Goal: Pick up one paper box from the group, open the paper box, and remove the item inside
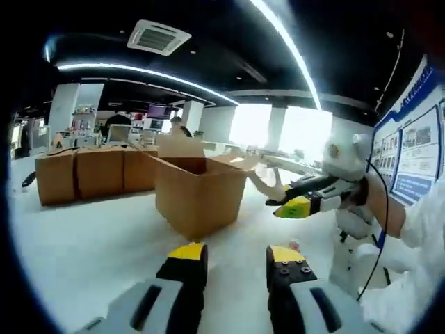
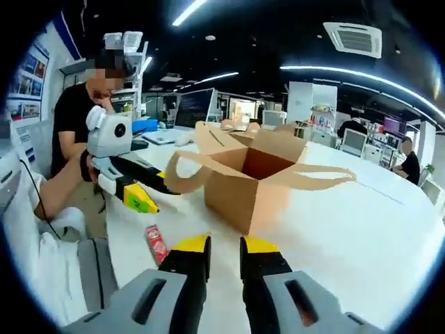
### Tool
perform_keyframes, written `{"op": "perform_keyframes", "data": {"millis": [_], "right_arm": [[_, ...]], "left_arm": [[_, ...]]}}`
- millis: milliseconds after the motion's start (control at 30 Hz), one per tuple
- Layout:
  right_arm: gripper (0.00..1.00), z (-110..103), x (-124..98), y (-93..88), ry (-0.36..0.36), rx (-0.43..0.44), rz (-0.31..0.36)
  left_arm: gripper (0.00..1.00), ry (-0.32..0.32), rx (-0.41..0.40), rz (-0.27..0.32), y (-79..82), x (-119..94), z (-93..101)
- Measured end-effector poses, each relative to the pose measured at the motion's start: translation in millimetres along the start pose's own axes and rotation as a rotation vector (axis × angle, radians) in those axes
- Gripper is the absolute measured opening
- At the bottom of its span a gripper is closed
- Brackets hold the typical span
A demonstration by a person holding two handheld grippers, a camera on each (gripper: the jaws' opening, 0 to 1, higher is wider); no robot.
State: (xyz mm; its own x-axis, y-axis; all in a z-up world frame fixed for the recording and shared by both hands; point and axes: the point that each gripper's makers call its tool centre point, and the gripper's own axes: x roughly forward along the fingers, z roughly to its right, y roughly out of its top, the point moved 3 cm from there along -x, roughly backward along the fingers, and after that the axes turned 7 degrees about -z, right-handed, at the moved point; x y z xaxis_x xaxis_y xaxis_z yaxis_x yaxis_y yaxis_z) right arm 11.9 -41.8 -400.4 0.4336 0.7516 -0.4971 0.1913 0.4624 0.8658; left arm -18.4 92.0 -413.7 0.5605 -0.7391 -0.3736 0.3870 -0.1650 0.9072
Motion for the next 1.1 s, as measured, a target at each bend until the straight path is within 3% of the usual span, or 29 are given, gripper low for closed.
{"op": "perform_keyframes", "data": {"millis": [100, 300, 433, 767, 1100], "right_arm": [[0.18, -18, -6, -8.4, 0.054, 0.007, -0.017], [0.18, -41, -2, -24.0, 0.096, -0.016, -0.056], [0.17, -35, 3, -26.7, 0.095, 0.002, -0.055], [0.11, -25, 13, -27.4, 0.076, 0.029, -0.059], [0.11, -12, 28, -21.3, 0.049, 0.032, -0.053]], "left_arm": [[0.35, -0.052, -0.002, -0.008, -2.5, 0, 7.5], [0.28, -0.055, -0.001, -0.055, -11.7, 2, 7.5], [0.22, -0.062, 0.003, -0.089, -17.2, 6, 10.0], [0.09, -0.059, -0.044, -0.092, -17.9, 17, 13.3], [0.09, -0.015, -0.053, -0.085, -15.7, 19, 2.4]]}}
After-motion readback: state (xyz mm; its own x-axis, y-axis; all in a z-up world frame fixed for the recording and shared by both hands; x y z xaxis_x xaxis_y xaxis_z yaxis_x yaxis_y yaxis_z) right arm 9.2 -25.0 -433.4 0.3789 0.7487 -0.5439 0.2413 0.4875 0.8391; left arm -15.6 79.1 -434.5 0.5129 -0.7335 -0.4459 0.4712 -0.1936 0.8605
